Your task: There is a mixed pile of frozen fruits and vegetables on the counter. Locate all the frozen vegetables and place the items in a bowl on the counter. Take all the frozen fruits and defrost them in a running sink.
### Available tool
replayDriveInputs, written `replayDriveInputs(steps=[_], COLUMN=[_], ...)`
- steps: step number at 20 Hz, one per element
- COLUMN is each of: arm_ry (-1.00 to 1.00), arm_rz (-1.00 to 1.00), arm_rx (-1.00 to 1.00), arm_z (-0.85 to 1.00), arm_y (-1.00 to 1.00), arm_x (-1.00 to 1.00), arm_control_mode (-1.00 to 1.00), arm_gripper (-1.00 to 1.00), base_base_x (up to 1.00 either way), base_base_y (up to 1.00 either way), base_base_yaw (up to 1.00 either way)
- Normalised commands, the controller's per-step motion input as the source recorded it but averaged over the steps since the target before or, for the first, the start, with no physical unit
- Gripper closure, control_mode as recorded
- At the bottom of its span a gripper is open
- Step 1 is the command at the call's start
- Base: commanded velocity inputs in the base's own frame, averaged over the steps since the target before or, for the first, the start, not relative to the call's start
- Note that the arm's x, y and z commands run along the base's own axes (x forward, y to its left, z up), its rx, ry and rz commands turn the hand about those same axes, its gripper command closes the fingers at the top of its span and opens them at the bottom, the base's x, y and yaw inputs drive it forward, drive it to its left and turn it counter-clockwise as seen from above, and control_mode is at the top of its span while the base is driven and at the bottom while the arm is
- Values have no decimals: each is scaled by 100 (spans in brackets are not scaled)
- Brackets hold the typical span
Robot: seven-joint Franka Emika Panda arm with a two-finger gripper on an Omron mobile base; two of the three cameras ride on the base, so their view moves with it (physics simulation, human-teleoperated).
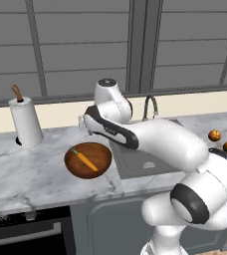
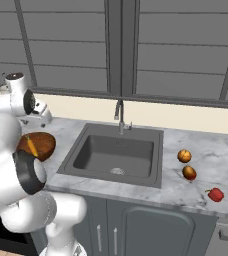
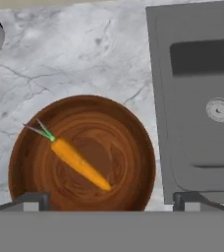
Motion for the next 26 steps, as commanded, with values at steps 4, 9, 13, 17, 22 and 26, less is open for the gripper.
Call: replayDriveInputs(steps=[4,9,13,17,22,26], arm_ry=[20,7,10,13,3,2], arm_rz=[0,0,0,0,-5,0], arm_rx=[1,0,0,0,0,0], arm_z=[47,32,19,0,1,9], arm_y=[-62,-59,-56,-63,-81,-100], arm_x=[-48,-67,-50,-20,-40,-11], arm_control_mode=[-100,-100,-100,-100,-100,-100], arm_gripper=[-100,-100,-100,-100,-100,-100], base_base_x=[0,0,0,0,0,0], base_base_y=[0,0,0,0,0,0], base_base_yaw=[0,0,0,0,0,0])
